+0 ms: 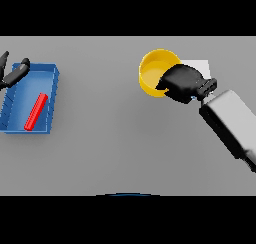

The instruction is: Pick up the red beaker and tilt it to pour out 1 green nut into yellow bowl. Pick up the yellow bowl and place it on the metallic measuring scale.

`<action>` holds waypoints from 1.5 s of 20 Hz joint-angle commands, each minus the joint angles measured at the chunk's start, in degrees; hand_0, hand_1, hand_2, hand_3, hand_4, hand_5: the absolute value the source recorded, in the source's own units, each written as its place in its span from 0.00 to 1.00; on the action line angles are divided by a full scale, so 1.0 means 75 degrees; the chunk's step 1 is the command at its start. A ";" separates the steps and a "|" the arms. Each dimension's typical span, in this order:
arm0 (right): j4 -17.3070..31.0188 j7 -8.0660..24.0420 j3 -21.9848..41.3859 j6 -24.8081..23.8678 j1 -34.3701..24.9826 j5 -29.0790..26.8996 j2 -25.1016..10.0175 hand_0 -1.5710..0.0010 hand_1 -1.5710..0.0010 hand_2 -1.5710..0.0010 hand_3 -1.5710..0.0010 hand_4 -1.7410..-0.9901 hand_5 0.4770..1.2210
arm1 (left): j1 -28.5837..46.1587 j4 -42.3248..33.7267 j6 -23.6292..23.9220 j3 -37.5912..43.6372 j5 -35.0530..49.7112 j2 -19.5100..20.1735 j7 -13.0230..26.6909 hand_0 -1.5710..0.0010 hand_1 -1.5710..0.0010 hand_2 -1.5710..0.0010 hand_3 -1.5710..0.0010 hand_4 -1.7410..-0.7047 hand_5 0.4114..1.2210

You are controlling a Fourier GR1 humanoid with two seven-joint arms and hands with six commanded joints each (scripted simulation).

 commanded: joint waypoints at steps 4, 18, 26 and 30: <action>0.0735 -0.0046 -0.0383 -0.0324 -0.0174 -0.0038 -0.0144 0.00 0.00 0.03 0.27 0.00 1.00 | 0.0039 -0.0124 0.0025 -0.0005 0.0040 0.0066 0.0184 1.00 1.00 1.00 1.00 0.98 0.38; 0.3968 -0.0431 -0.0980 -0.1776 -0.0721 0.0257 0.0073 0.00 0.00 0.08 0.16 0.00 1.00 | 0.0139 -0.0252 0.0066 -0.0028 0.0048 0.0154 0.0373 1.00 1.00 1.00 1.00 0.98 0.37; 0.4761 -0.0588 -0.1156 -0.1676 -0.0865 0.0144 0.0314 0.11 0.00 0.12 0.09 0.00 1.00 | 0.0070 -0.0259 0.0026 -0.0079 0.0025 0.0087 0.0397 1.00 1.00 1.00 1.00 0.98 0.37; 0.4715 -0.0700 -0.1256 -0.1554 -0.0766 0.0050 0.0287 0.43 0.27 0.24 0.40 0.11 0.89 | 0.0017 -0.0087 -0.0075 -0.0021 0.0062 0.0048 0.0312 1.00 1.00 1.00 1.00 0.97 0.38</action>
